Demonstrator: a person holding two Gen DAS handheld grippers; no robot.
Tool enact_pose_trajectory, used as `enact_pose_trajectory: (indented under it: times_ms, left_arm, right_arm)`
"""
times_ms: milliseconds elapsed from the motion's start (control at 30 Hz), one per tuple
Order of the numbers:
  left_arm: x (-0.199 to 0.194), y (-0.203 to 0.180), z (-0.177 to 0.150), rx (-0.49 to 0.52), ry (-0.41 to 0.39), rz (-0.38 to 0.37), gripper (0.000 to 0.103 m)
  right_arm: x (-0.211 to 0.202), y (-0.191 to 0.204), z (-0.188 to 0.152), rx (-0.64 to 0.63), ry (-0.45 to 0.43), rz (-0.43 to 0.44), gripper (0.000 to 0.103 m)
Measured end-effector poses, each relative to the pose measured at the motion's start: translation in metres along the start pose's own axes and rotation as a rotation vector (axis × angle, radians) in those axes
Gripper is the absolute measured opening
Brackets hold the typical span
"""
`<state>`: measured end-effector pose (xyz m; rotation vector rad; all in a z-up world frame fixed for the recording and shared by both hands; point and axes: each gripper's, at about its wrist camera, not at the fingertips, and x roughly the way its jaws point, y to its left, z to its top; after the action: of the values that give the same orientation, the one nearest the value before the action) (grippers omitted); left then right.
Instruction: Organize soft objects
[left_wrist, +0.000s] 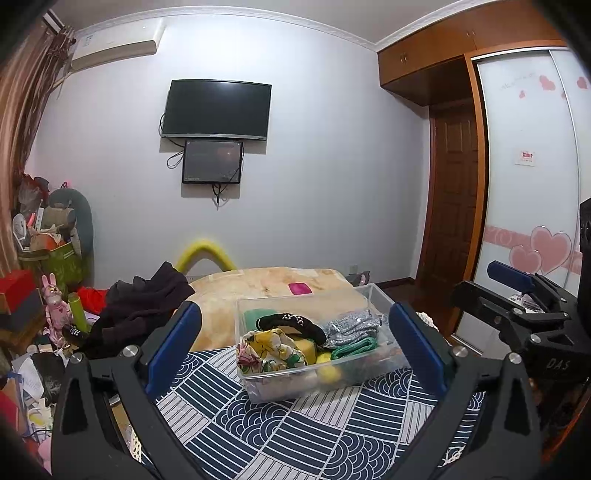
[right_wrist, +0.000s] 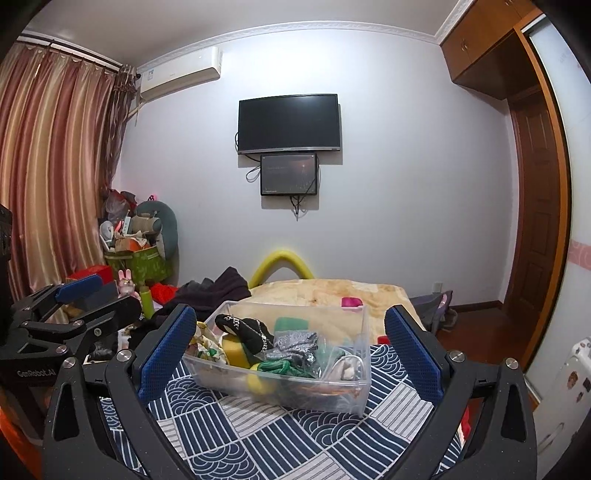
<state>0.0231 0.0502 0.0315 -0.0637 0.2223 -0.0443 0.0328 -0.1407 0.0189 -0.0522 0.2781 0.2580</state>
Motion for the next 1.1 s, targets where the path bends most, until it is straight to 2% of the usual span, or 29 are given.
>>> enact_pose_trajectory:
  times_ms: [633, 1100]
  left_arm:
    - [-0.0011, -0.0002, 0.0005, 0.007, -0.005, -0.009, 0.103]
    - [0.0042, 0.0037, 0.0003, -0.012, 0.022, -0.026, 0.103]
  right_arm:
    - [-0.0021, 0.0016, 0.0021, 0.001, -0.001, 0.004, 0.102]
    - [-0.0021, 0.0021, 0.0017, 0.0, 0.001, 0.004, 0.102]
